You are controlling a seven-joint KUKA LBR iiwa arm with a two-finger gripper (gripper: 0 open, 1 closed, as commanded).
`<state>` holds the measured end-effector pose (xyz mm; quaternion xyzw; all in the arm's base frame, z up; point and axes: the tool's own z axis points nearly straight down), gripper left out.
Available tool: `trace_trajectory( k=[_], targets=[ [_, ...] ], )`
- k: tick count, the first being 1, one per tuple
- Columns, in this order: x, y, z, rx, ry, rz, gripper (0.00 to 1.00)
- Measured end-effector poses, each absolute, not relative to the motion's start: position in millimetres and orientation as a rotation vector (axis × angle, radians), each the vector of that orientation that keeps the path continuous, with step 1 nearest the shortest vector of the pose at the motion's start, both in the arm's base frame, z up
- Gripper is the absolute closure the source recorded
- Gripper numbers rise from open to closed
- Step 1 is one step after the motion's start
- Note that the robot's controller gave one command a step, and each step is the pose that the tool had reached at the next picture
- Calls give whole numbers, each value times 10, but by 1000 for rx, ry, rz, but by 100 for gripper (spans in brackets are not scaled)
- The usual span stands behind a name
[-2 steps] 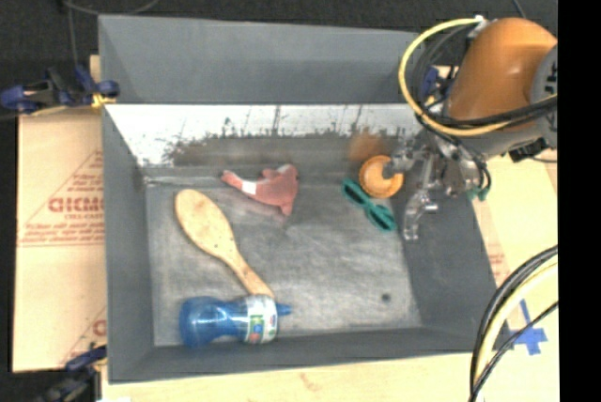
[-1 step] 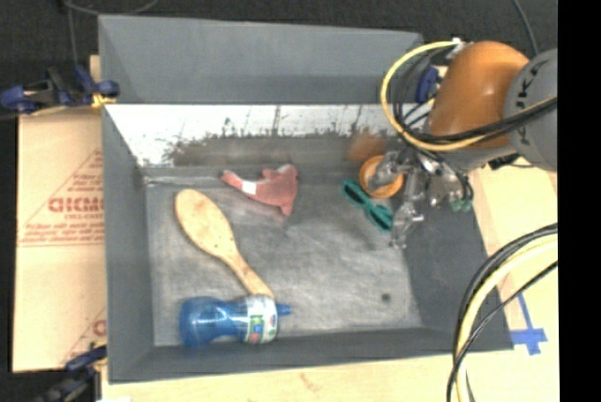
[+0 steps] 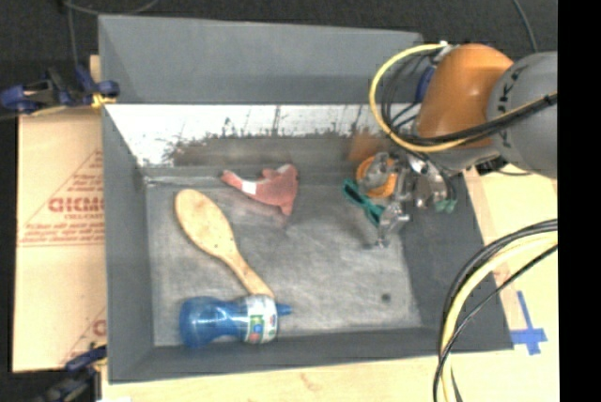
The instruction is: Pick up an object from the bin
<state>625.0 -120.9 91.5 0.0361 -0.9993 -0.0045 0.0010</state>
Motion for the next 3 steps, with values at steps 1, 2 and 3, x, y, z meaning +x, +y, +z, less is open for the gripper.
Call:
trace_trajectory(
  k=[1, 2, 3],
  targets=[
    [6155, -1277, 1057, -42, -3136, -30, 0],
    [6117, -1373, 1013, 284, -3128, -18, 0],
    [6028, -1369, 858, 85, -3126, -46, 0]
  ],
)
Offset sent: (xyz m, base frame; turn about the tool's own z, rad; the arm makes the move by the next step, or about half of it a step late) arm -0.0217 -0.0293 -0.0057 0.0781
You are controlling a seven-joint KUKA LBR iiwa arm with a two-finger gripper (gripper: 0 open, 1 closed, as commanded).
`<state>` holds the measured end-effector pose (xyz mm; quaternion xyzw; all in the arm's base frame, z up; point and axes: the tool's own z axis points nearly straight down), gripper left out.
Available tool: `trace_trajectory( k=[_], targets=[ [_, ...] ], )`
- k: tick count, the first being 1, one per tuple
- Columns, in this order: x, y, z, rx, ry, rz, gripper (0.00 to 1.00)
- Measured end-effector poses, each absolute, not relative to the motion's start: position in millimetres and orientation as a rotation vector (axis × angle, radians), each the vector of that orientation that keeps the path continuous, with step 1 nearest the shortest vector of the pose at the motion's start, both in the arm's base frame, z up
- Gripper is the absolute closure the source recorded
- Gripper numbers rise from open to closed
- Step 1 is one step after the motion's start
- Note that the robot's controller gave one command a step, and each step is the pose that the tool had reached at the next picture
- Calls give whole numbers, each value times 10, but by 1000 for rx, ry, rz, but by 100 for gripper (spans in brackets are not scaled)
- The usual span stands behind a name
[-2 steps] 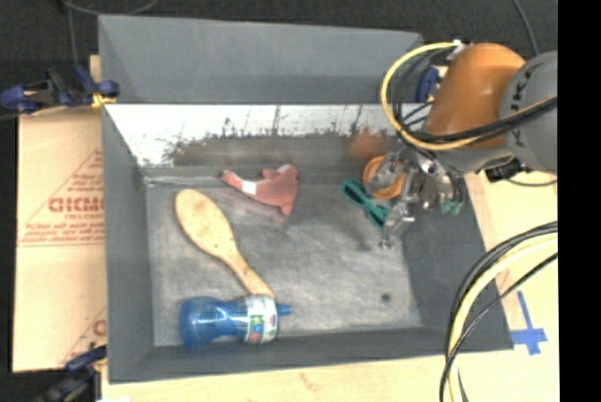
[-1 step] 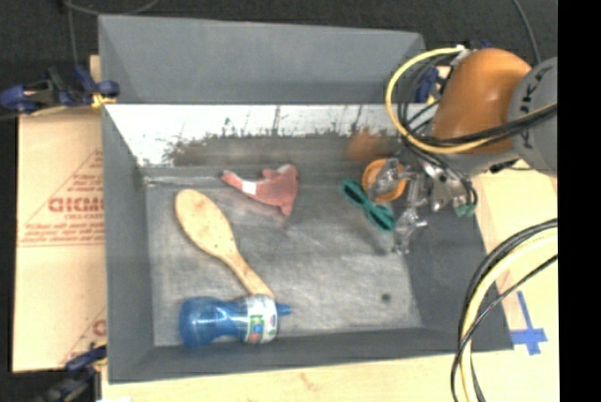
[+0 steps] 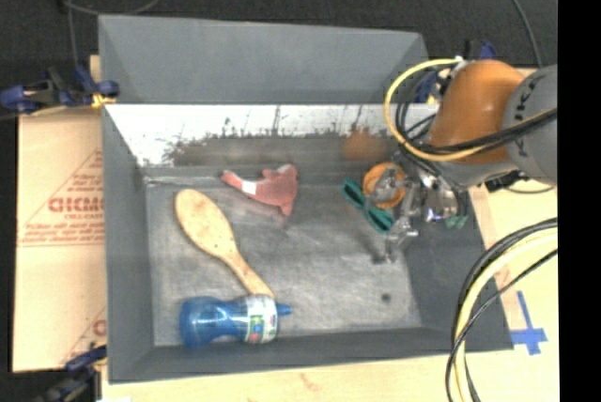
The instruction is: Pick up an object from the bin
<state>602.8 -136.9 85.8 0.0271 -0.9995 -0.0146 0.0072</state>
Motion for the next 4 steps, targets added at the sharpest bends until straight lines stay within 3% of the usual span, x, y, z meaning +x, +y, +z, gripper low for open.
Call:
trace_trajectory(
  k=[1, 2, 3, 4],
  targets=[
    [6025, -1439, 781, -140, -3123, -34, 0],
    [6023, -1478, 773, -94, -3128, -23, 0],
    [5903, -1533, 793, 371, -3127, 5, 0],
    [6014, -1582, 800, 447, -3111, 3, 0]
  ],
)
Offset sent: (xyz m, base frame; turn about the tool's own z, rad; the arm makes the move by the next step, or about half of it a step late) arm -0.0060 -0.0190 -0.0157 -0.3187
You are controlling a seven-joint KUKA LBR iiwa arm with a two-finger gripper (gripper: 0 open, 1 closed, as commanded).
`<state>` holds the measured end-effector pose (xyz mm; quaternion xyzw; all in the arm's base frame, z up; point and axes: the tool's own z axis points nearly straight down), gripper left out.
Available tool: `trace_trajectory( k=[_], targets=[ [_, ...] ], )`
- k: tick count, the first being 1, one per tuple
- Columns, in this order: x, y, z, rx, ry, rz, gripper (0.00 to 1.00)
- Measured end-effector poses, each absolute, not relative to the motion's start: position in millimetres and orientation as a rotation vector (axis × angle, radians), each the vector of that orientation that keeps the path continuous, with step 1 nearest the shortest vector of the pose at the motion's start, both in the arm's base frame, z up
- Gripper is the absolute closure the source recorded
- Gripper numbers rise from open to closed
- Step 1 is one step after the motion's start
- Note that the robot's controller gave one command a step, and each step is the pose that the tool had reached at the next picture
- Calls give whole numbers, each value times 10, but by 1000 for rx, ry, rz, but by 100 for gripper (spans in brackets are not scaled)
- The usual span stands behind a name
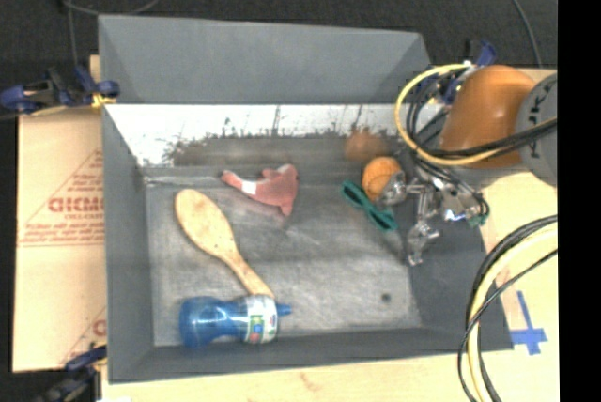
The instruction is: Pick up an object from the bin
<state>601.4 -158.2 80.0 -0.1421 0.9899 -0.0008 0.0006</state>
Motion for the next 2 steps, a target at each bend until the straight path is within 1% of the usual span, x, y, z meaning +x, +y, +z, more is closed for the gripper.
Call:
trace_trajectory(
  k=[1, 2],
  targets=[
    [6100, -1524, 794, -882, 3024, 36, 0],
    [6033, -1433, 759, -1167, 2911, 30, 0]
  ],
)
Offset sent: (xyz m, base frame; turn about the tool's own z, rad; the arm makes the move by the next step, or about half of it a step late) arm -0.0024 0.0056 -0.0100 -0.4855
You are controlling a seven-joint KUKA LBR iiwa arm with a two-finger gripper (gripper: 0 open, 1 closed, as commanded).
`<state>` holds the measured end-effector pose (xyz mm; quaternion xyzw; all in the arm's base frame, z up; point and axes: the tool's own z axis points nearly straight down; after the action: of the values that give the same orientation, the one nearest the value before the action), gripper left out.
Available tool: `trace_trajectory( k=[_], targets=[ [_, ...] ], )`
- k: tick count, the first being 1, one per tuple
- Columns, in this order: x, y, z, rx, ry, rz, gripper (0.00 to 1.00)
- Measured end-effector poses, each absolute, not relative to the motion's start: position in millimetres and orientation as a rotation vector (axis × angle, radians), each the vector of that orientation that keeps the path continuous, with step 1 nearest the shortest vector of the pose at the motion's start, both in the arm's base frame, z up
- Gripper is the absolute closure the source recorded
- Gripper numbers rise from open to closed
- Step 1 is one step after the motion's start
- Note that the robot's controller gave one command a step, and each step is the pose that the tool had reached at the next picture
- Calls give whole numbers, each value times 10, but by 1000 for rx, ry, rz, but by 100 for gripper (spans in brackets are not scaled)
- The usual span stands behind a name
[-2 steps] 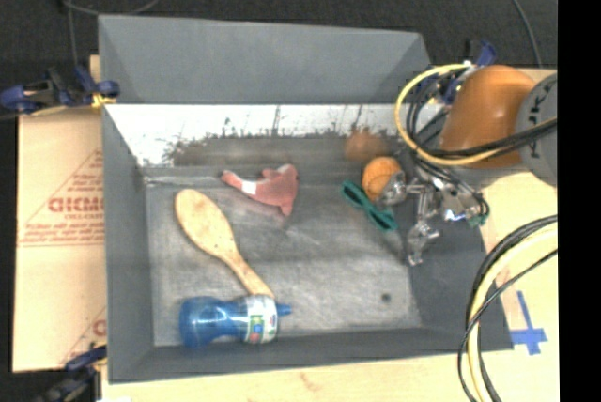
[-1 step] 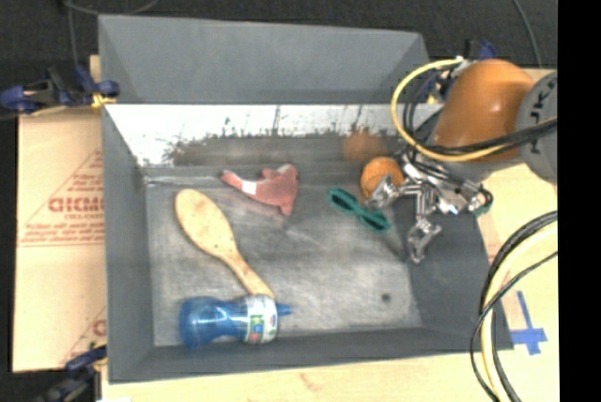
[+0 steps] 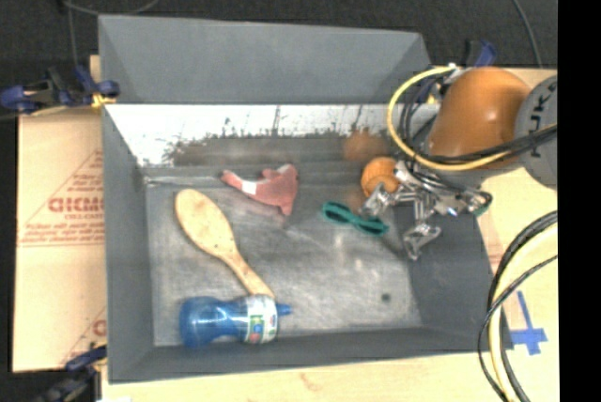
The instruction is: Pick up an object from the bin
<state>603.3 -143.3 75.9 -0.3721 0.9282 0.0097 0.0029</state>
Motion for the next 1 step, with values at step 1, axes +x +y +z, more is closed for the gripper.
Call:
trace_trajectory(
  k=[1],
  targets=[
    [6124, -1424, 742, -1296, 2860, 42, 0]
  ],
)
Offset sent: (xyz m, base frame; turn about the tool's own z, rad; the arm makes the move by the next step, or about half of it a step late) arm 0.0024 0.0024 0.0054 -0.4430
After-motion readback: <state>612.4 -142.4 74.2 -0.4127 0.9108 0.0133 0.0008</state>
